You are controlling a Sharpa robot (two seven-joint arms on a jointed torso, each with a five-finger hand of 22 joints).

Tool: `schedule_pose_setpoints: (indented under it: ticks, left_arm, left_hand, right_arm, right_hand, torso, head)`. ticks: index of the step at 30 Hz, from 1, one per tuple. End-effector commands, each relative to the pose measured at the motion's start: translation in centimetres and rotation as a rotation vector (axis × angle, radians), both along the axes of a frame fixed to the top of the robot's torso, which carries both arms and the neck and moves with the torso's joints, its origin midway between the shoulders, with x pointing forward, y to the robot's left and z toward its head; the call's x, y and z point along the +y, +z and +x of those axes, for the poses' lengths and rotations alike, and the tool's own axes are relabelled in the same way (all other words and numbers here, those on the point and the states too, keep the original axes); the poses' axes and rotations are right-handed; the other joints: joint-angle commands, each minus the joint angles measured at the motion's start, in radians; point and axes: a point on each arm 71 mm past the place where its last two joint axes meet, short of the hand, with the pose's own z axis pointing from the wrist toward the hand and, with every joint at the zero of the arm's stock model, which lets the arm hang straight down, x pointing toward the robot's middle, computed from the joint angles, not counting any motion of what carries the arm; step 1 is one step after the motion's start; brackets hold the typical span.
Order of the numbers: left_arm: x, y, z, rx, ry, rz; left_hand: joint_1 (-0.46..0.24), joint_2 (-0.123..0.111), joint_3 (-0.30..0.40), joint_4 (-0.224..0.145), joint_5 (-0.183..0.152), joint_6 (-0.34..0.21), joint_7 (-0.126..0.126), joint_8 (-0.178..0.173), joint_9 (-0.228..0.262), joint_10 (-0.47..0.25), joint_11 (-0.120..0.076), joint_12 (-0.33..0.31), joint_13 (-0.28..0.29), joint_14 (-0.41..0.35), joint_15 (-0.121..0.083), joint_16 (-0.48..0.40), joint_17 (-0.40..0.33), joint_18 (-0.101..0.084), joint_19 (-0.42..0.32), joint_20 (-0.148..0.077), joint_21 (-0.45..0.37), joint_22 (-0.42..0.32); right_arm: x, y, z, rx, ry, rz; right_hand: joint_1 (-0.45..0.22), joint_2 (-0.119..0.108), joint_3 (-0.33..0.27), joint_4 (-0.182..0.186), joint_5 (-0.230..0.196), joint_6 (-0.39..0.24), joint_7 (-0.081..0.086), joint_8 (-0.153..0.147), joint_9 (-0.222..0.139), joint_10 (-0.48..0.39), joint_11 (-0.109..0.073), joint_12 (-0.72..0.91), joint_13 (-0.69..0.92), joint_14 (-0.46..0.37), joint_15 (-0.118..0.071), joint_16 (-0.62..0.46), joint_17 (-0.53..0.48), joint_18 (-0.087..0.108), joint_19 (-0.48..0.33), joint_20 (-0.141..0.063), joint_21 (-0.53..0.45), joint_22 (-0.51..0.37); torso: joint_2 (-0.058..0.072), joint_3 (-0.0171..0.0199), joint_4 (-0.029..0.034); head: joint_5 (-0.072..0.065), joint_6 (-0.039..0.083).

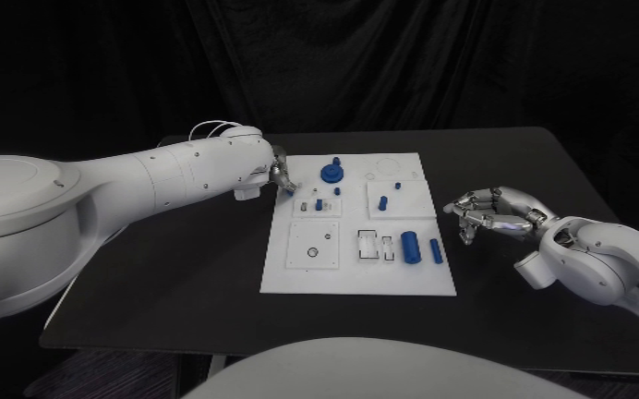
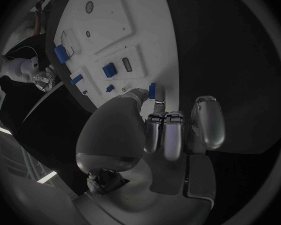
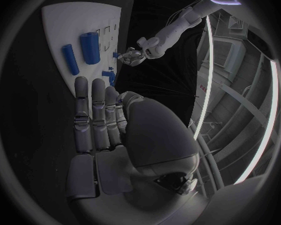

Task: Assemble the parts on the task board

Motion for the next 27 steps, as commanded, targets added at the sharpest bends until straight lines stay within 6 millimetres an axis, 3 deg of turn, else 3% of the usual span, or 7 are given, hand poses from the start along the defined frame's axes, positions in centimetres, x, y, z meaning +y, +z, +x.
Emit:
schedule_pose_setpoints:
  ticks: [1, 13, 27]
  left_arm:
    - [0.4, 0.6, -0.4, -0.034, 0.088, -0.008]
    - [0.5, 1.3, -2.2, -0.076, 0.14, -0.067]
    - [-1.1, 1.5, -3.5, -0.086, 0.11, -0.108]
  left_hand:
    - [0.0, -0.013, 0.006, 0.0, -0.003, 0.032, -0.023, 0.005, 0.002, 0.105, -0.007, -0.001, 0.261, 0.104, -0.008, 0.003, 0.263, 0.002, 0.001, -0.004, 0.003, 0.17]
    - [-0.009, -0.023, 0.022, 0.0, 0.004, 0.046, -0.028, 0.008, 0.005, 0.105, -0.012, -0.001, 0.261, 0.104, -0.012, 0.003, 0.263, 0.001, 0.006, -0.009, 0.007, 0.171]
    - [-0.024, -0.023, 0.034, 0.002, 0.008, 0.052, -0.03, 0.009, 0.007, 0.105, -0.014, -0.001, 0.261, 0.104, -0.015, 0.003, 0.263, 0.001, 0.007, -0.012, 0.004, 0.17]
  right_arm:
    - [-0.1, -0.2, -0.1, 0.012, 0.001, -0.007]
    - [0.1, -0.3, 0.0, 0.016, 0.008, -0.005]
    - [0.1, -0.3, 0.0, 0.017, 0.007, -0.005]
  right_hand:
    - [0.01, 0.001, 0.004, -0.002, 0.002, 0.0, 0.0, 0.003, -0.001, -0.003, 0.0, 0.006, -0.001, -0.004, -0.005, 0.004, -0.002, 0.018, -0.003, -0.003, 0.005, 0.002]
    - [0.01, 0.001, 0.005, -0.002, 0.002, 0.0, 0.0, 0.004, -0.001, -0.003, 0.0, 0.006, -0.001, -0.004, -0.004, 0.004, -0.002, 0.018, -0.003, -0.003, 0.005, 0.002]
    - [0.01, 0.001, 0.005, -0.003, 0.001, 0.0, 0.0, 0.004, -0.001, -0.004, 0.001, 0.006, -0.002, -0.005, -0.004, 0.004, -0.002, 0.018, -0.004, -0.003, 0.005, 0.002]
  torso:
    - [-0.003, 0.0, 0.0008]
    - [0.0, 0.0001, 0.0013]
    - [0.001, 0.0007, -0.0011]
  head:
    - [0.004, 0.0]
    - [0.009, 0.0]
    - [0.007, 0.0]
